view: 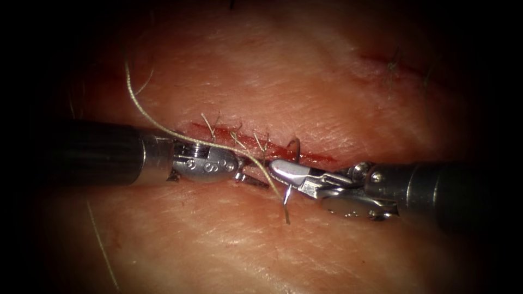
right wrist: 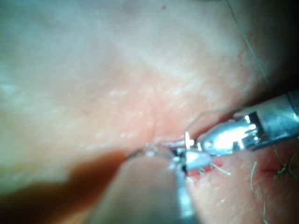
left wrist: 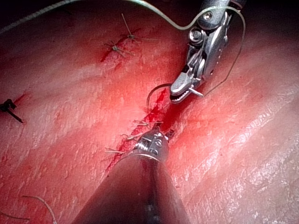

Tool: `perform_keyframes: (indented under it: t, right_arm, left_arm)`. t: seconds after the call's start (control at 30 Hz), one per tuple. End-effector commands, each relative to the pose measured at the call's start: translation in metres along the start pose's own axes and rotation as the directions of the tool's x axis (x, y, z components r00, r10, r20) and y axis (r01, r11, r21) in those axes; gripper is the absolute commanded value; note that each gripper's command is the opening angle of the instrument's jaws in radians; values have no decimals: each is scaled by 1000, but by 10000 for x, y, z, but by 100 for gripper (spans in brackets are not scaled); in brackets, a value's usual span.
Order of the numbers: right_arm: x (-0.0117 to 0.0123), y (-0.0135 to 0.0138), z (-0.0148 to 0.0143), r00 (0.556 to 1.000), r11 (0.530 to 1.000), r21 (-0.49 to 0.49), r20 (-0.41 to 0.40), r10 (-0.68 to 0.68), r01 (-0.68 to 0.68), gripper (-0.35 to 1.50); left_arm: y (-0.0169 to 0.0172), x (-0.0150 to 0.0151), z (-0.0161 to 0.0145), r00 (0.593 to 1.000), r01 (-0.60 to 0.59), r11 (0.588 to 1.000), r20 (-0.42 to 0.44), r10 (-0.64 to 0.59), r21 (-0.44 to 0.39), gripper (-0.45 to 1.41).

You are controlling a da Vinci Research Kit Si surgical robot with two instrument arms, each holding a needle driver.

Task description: Wound Closure

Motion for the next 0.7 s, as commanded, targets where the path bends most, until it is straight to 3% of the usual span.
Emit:
perform_keyframes:
  t: [0.03,0.37,0.5,0.6,0.7]
  right_arm:
    - [5,-5,7,1000,1000,-1,-3,-6,6,-35]
    - [2,2,7,999,999,2,15,-36,36,-35]
    - [0,23,7,997,997,-4,31,-70,71,-35]
    - [1,54,15,992,992,-12,39,-121,122,-35]
    - [-5,46,16,991,992,-8,41,-126,127,-35]
  left_arm:
    - [2,-3,9,1000,1,1000,0,-1,-1,32]
    - [3,-4,11,1000,6,1000,1,-6,2,32]
    - [4,-4,14,1000,5,1000,-1,-5,-4,32]
    - [5,-4,15,1000,5,1000,-1,-5,-5,32]
    - [5,-4,14,1000,5,1000,-1,-5,-5,32]
